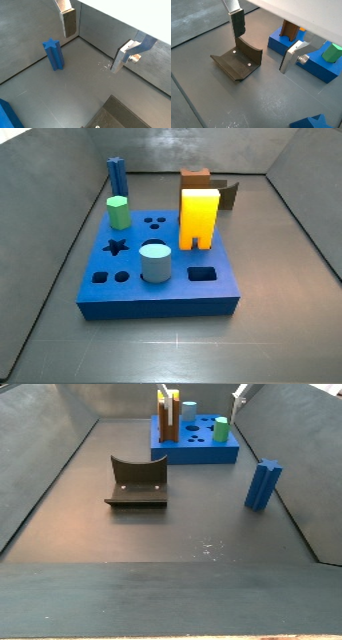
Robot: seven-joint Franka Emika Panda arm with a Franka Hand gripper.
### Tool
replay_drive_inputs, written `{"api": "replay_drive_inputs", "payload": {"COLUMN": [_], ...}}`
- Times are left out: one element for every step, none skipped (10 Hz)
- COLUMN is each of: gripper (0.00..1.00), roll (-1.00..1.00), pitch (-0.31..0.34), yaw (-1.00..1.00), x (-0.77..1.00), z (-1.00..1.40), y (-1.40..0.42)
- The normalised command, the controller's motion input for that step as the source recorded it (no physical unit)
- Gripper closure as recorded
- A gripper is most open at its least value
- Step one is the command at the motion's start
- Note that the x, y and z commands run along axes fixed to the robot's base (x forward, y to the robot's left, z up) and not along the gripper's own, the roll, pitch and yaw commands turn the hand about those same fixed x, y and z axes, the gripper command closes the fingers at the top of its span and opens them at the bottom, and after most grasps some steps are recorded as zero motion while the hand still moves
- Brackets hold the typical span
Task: Pick up the star object. Move up. Move to above the board. Insert the star object.
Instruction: Pick up the star object.
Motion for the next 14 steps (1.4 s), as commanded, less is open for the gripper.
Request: {"api": "replay_drive_inputs", "payload": {"gripper": [0.0,0.0,0.0,0.0,0.0,0.0,0.0,0.0,0.0,0.0,0.0,0.0,0.0,0.0], "roll": [0.0,-0.05,0.0,0.02,0.04,0.0,0.0,0.01,0.02,0.05,0.04,0.02,0.0,0.0], "pitch": [0.0,0.0,-0.187,-0.219,-0.17,-0.17,-0.19,-0.203,-0.22,-0.223,-0.201,-0.203,-0.11,-0.051], "yaw": [0.0,0.0,-0.19,0.0,0.0,0.0,0.0,0.0,0.0,0.0,0.0,0.0,0.0,0.0], "x": [0.0,0.0,-0.71,-1.0,-1.0,-1.0,-1.0,-1.0,-1.0,-1.0,-1.0,-1.0,-0.83,-0.79], "z": [0.0,-0.03,-0.07,-0.5,-0.66,-0.53,-0.45,-0.35,-0.03,0.0,0.0,0.0,-0.25,-0.44], "y": [0.0,0.0,0.05,0.0,0.0,-0.01,-0.01,0.0,0.0,0.0,0.0,0.0,0.07,0.16]}}
